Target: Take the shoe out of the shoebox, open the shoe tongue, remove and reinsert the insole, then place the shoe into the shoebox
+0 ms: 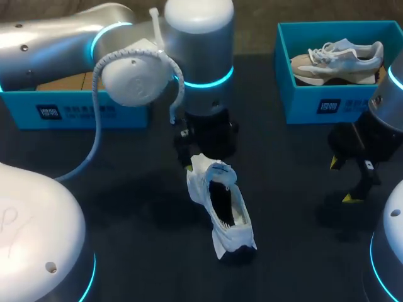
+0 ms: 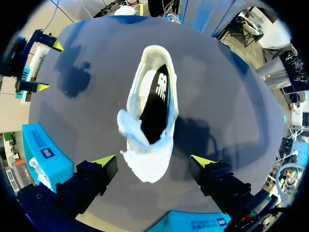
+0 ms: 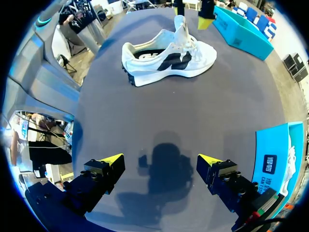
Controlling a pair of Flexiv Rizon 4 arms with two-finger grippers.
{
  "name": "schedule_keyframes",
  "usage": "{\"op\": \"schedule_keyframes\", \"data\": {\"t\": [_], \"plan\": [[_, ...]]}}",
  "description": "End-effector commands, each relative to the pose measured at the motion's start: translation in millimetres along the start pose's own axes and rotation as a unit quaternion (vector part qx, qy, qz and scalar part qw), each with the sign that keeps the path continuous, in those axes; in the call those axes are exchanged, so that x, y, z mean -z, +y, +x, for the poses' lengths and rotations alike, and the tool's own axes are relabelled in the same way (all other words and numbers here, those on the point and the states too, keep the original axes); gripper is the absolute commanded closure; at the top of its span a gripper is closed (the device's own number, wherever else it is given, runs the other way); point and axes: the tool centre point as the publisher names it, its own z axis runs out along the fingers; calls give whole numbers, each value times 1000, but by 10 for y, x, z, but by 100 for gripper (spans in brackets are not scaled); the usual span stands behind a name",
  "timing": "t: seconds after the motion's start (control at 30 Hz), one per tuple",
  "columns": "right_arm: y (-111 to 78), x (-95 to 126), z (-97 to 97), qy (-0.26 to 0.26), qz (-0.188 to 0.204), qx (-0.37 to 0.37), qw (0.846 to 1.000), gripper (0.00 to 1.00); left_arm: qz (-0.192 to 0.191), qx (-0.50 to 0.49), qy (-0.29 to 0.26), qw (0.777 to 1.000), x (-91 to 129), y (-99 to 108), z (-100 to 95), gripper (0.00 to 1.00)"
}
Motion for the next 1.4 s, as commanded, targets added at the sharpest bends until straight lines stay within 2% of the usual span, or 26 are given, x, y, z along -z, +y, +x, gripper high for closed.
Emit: {"op": "schedule_keyframes", "data": {"t": [0.03,0.1,0.17,0.2,0.23,0.27,0.5,0.77,1.07,1.17,1.23,1.4], "plan": [[2,-3,9,-1,1,0,1000,0,13,-9,-4,1000,79,175,9,0],[2,-3,9,-1,1,0,1000,0,15,-12,-2,1000,88,234,-38,0],[2,-3,9,-1,1,0,1000,0,20,-15,-4,1000,93,262,-77,16],[2,-3,9,-1,1,0,1000,0,21,-14,-5,1000,97,265,-94,18],[2,-3,9,-1,1,0,1000,0,22,-16,-5,1000,96,257,-107,32],[2,-3,9,-1,1,0,1000,0,22,-18,-6,1000,93,246,-117,51],[2,-3,9,-1,1,0,1000,0,33,-38,-7,999,-76,72,-201,55],[2,-3,9,-1,1,0,1000,0,44,-47,7,998,-303,-119,-142,60],[2,-3,9,-1,1,0,1000,0,54,-33,-4,998,-287,-295,38,69],[2,-3,9,-1,1,0,1000,0,52,-26,-11,998,-298,-378,35,69],[2,-3,9,-1,1,0,1000,0,54,-28,-15,998,-312,-428,34,75],[2,-3,9,-1,1,0,1000,0,45,-19,-19,999,-396,-538,19,74]]}}
